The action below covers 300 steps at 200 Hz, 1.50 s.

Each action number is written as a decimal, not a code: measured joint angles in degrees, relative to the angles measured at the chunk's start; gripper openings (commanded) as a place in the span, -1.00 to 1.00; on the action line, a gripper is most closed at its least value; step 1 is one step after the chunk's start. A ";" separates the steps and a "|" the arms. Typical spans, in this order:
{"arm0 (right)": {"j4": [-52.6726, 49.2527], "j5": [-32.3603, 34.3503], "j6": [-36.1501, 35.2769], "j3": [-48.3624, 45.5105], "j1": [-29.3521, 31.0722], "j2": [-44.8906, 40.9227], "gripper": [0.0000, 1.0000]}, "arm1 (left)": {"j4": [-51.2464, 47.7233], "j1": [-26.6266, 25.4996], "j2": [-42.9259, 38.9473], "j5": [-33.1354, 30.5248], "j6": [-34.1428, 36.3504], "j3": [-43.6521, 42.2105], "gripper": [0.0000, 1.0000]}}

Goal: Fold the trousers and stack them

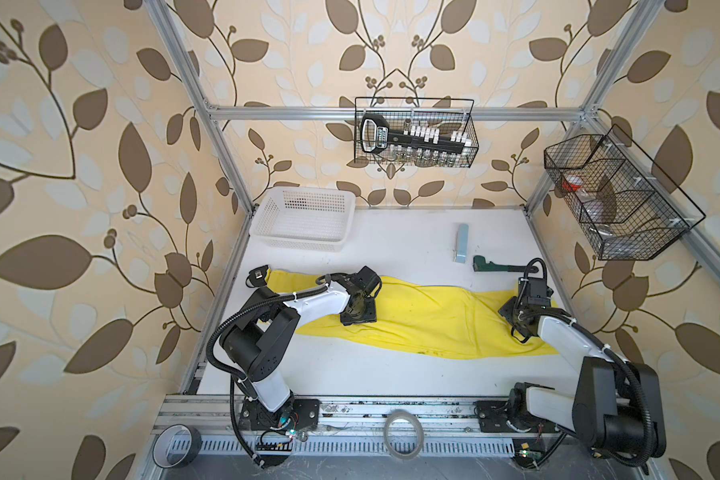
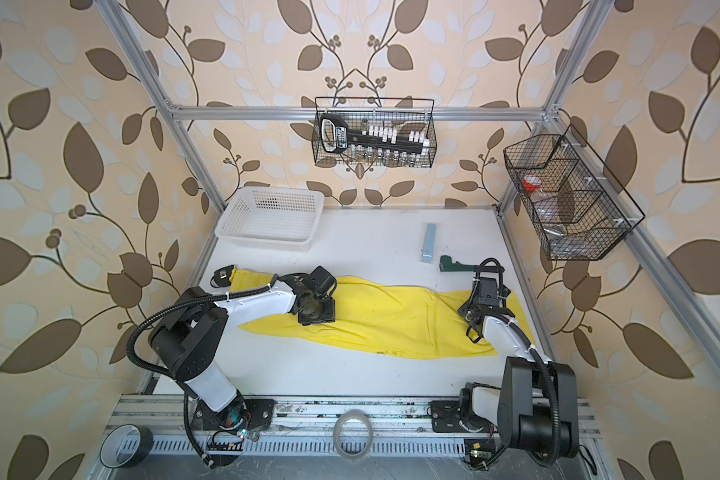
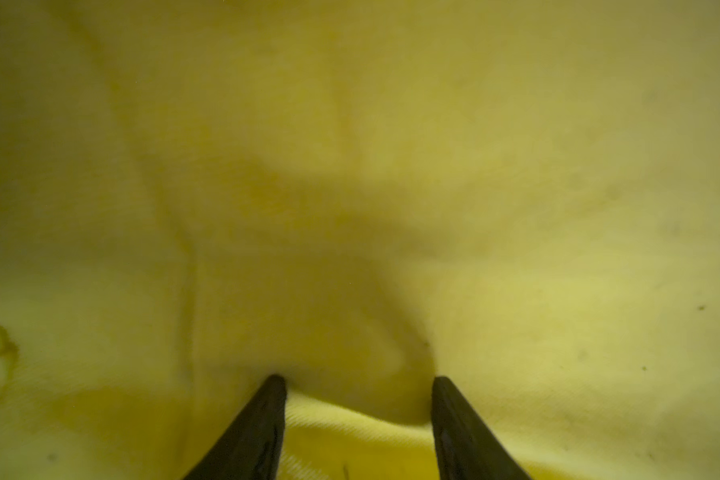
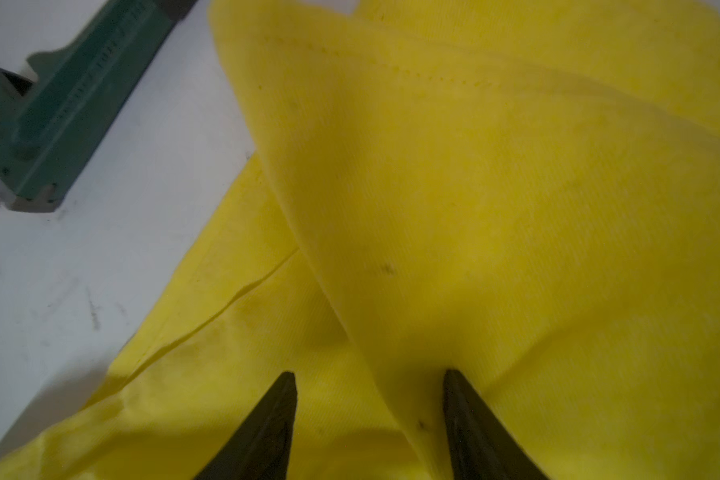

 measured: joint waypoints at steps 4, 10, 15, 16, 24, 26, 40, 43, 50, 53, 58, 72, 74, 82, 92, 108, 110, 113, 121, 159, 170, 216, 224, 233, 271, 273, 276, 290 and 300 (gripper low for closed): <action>-0.02 0.02 -0.24 0.02 -0.09 0.09 0.19 | 0.02 0.33 -0.20 0.02 0.00 -0.24 0.15; -0.22 0.11 -0.70 0.09 -0.35 0.09 0.23 | 0.04 0.74 -0.50 0.00 0.00 -0.59 0.15; -0.68 0.42 -1.05 0.37 -0.66 0.04 0.23 | 0.02 1.11 -0.76 -0.07 0.00 -0.85 0.15; -0.85 0.44 -1.18 0.48 -0.72 0.04 0.23 | 0.02 1.14 -0.79 -0.07 0.00 -0.90 0.15; -1.62 0.98 -1.77 1.27 -1.36 0.04 0.24 | -0.09 1.75 -1.14 -0.13 0.02 -1.27 0.15; -1.79 1.09 -1.90 1.51 -1.64 0.04 0.24 | -0.09 1.84 -1.20 -0.11 0.02 -1.38 0.15; -2.38 1.36 -3.13 3.13 -3.39 0.04 0.25 | -0.15 2.56 -1.66 -0.15 0.04 -1.86 0.15; -2.45 1.36 -3.30 3.43 -3.72 0.04 0.25 | -0.20 2.67 -1.73 -0.15 0.07 -1.92 0.15; -2.67 1.40 -3.87 4.13 -4.39 0.04 0.25 | -0.26 2.95 -1.79 -0.13 0.07 -1.95 0.15; -2.84 1.46 -4.22 4.48 -4.66 0.04 0.26 | -0.35 3.10 -1.79 -0.13 0.09 -1.95 0.15; -3.13 1.57 -4.61 4.96 -4.90 0.07 0.28 | -0.39 3.28 -1.79 -0.11 0.09 -1.95 0.15; -4.07 2.38 -5.73 6.36 -5.25 0.07 0.30 | -0.76 3.67 -1.81 -0.15 0.26 -1.92 0.15; -4.13 2.47 -5.77 6.54 -5.38 0.07 0.30 | -0.83 3.69 -1.81 -0.15 0.28 -1.90 0.15; -4.31 2.60 -6.38 7.17 -6.01 0.07 0.31 | -1.03 3.93 -1.81 -0.22 0.46 -1.86 0.15; -4.22 2.67 -7.13 7.78 -7.74 0.22 0.38 | -1.29 4.20 -1.81 -0.22 0.81 -1.77 0.17; -4.52 3.48 -8.41 8.96 -10.45 2.05 0.40 | -2.12 4.70 -1.84 -0.04 1.66 -1.51 0.19; -4.61 3.58 -8.61 9.14 -10.67 2.40 0.40 | -2.23 4.72 -1.84 -0.04 1.66 -1.49 0.19; -4.61 3.80 -8.72 9.35 -10.91 2.97 0.40 | -2.40 4.79 -1.84 -0.02 1.88 -1.42 0.20; -4.55 4.15 -9.14 9.77 -11.28 4.42 0.40 | -3.10 4.79 -1.84 0.07 2.29 -1.25 0.23; -4.35 4.35 -11.17 10.75 -11.28 10.62 0.40 | -6.27 4.79 -1.84 0.39 4.61 -0.04 0.45; -4.26 4.50 -11.74 11.47 -10.86 12.46 0.40 | -6.99 4.79 -1.84 0.48 4.92 0.61 0.46; -2.16 5.20 -12.50 13.25 -9.92 16.22 -0.42 | -8.13 4.79 -1.84 0.55 5.88 1.95 0.46; -1.66 5.20 -12.52 13.35 -10.16 16.37 -0.59 | -8.22 4.79 -1.79 0.55 5.88 1.95 0.46; -1.46 5.33 -12.98 13.35 -10.43 16.33 -0.71 | -8.22 4.79 -1.66 0.55 5.88 1.95 0.46; -2.32 7.98 -12.94 13.49 -11.06 14.47 -0.87 | -8.20 4.79 0.59 0.52 5.92 1.95 0.46; -2.45 8.24 -12.92 13.49 -11.06 14.10 -0.87 | -8.20 4.79 0.76 0.50 5.97 1.95 0.46; -2.64 8.52 -12.96 13.49 -11.04 13.73 -0.87 | -8.22 4.79 0.92 0.42 6.01 1.99 0.46; -3.76 10.64 -12.92 13.77 -10.67 11.41 -0.86 | -8.46 4.79 1.38 0.26 6.05 2.40 0.46; -4.35 12.31 -12.92 14.25 -10.49 9.77 -0.86 | -8.85 4.79 1.88 0.11 6.05 2.89 0.46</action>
